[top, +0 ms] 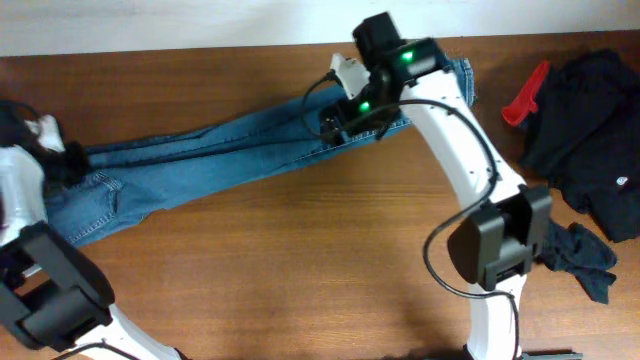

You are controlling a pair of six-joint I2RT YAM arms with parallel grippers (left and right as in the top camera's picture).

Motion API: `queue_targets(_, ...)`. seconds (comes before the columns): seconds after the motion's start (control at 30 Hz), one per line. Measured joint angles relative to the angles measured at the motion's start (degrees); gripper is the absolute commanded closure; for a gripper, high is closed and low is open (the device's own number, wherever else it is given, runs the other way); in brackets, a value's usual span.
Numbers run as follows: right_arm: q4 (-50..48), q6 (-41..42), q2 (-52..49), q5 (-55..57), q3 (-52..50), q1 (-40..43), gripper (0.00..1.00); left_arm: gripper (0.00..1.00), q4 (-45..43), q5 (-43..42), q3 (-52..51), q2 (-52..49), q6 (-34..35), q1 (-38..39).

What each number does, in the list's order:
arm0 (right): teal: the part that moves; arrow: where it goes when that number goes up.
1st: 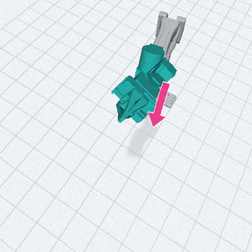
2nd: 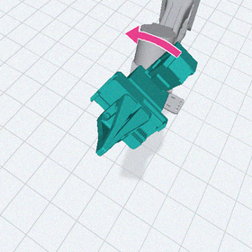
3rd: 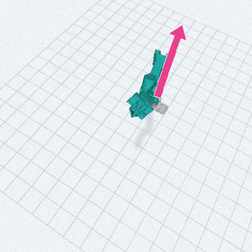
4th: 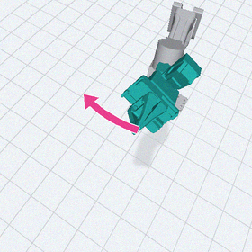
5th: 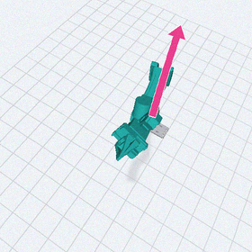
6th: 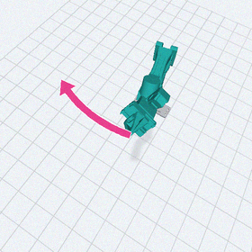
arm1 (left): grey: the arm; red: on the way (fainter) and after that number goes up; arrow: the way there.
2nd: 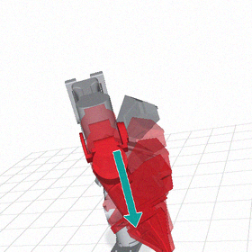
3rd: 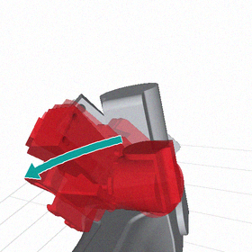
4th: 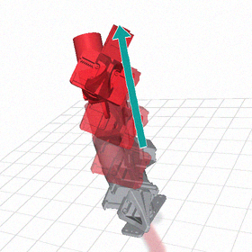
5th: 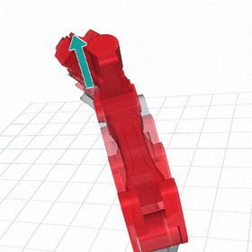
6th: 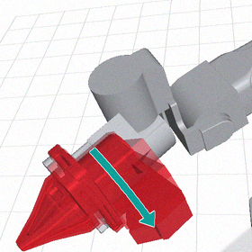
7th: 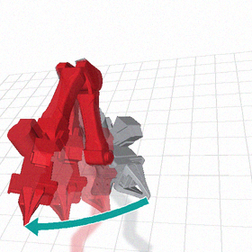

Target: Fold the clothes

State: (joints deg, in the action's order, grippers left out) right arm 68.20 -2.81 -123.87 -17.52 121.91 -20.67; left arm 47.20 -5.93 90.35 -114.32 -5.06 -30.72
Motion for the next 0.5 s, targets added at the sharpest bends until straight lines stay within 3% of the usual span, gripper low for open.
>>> queue_targets(0.2,-14.67,7.8,-5.05,0.09,-5.09,0.02,0.01,0.99,-15.65,2.6,-14.34,-0.17,0.17,0.02)
queue_targets(0.5,-17.07,10.32,-8.31,8.13,-5.79,1.97,0.01,0.99,-17.55,2.89,-16.7,-0.09,1.42,-3.65)
